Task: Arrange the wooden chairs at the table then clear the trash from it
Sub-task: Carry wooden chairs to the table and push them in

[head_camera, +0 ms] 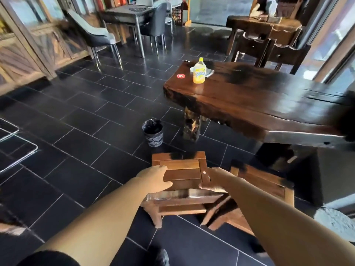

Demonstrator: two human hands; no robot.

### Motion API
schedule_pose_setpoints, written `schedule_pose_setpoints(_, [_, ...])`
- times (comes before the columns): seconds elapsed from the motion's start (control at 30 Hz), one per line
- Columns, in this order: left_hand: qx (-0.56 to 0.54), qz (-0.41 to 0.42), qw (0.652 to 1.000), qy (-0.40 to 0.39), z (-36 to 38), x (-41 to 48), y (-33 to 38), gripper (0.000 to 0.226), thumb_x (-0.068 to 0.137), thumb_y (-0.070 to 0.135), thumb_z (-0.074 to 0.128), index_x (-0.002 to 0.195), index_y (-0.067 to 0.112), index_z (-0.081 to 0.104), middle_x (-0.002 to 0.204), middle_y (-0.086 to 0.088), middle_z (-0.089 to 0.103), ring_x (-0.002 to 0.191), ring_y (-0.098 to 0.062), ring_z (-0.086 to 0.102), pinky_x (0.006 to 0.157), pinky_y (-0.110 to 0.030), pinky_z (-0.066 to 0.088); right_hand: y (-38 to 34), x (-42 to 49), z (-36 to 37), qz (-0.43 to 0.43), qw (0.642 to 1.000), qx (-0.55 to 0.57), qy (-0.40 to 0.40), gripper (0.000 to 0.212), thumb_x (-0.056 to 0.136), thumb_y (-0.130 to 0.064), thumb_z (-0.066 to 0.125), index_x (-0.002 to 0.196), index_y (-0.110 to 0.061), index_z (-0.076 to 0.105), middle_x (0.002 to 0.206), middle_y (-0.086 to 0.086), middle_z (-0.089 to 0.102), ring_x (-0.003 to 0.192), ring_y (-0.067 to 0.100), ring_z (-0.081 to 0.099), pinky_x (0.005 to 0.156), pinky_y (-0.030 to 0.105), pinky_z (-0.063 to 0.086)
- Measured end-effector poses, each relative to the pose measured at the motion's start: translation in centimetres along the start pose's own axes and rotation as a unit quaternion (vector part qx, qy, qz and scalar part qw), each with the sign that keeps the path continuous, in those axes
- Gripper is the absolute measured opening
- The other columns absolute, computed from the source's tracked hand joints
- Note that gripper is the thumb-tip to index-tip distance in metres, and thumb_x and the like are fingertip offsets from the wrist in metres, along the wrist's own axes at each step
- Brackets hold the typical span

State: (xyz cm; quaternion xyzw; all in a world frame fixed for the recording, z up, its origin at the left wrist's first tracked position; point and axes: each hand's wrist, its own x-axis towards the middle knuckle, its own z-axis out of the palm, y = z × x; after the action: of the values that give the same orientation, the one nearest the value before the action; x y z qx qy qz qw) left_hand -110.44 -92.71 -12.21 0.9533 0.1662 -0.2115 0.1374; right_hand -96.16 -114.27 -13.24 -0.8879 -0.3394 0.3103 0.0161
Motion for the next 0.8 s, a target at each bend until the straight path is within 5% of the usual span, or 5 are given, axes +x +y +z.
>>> schedule_pose_setpoints(0.2, [-0.009, -0.012, 1.000, -0.012, 3.8, -0.2, 0.3, 0.066, 0.090, 0.057, 0.052, 0.144, 0.020, 0.041, 0.147, 0.000, 0.048, 0.130, -0.026, 0.051, 0.100, -0.045, 0.048, -0.1, 1.4, 2.9, 0.004, 0.999, -0.016, -0.047, 0.070, 0.095, -0.051, 0.057, 0.151, -0.015, 0.034, 0.149, 0.011, 0.046, 0.133, 0.033, 0.047, 0.108, 0.042, 0.039])
schedule_pose_setpoints(0.4, [-0.015, -0.031, 0.999, 0.018, 7.6, 0.7, 0.5, 0.061, 0.091, 0.061, 0.048, 0.138, 0.023, 0.045, 0.142, 0.006, 0.051, 0.125, -0.022, 0.055, 0.085, -0.041, 0.045, 1.0, 3.1, 5.8, -0.005, 1.000, 0.022, -0.006, 0.076, 0.088, -0.060, 0.060, 0.148, -0.018, 0.039, 0.146, 0.006, 0.049, 0.129, 0.027, 0.051, 0.105, 0.041, 0.044])
schedule_pose_setpoints(0.57, [-0.050, -0.012, 0.998, 0.047, 11.6, 2.6, 0.0, 0.067, 0.090, 0.063, 0.048, 0.138, 0.016, 0.047, 0.137, -0.002, 0.057, 0.121, -0.025, 0.057, 0.099, -0.042, 0.048, 1.9, 5.1, 8.3, -0.009, 1.000, -0.002, 0.018, 0.080, 0.082, -0.073, 0.054, 0.145, -0.027, 0.033, 0.140, -0.002, 0.053, 0.123, 0.026, 0.055, 0.101, 0.049, 0.045])
schedule_pose_setpoints(0.7, [0.016, 0.016, 0.995, 0.093, 14.1, 4.2, -0.2, 0.069, 0.087, 0.070, 0.040, 0.131, 0.018, 0.052, 0.128, 0.002, 0.060, 0.118, -0.022, 0.057, 0.113, -0.044, 0.031, 2.8, 6.1, 10.4, -0.003, 0.998, -0.026, 0.059, 0.084, 0.084, -0.077, 0.046, 0.147, -0.024, 0.028, 0.127, 0.000, 0.059, 0.114, 0.027, 0.059, 0.097, 0.049, 0.047])
schedule_pose_setpoints(0.8, [0.029, 0.002, 0.991, 0.132, 15.4, 4.9, -0.4, 0.071, 0.082, 0.077, 0.036, 0.117, 0.020, 0.058, 0.118, 0.003, 0.063, 0.111, -0.021, 0.058, 0.104, -0.042, 0.034, 3.3, 6.3, 11.4, 0.013, 0.994, -0.069, 0.085, 0.079, 0.086, -0.076, 0.043, 0.143, -0.022, 0.038, 0.116, 0.003, 0.064, 0.107, 0.027, 0.061, 0.090, 0.043, 0.048])
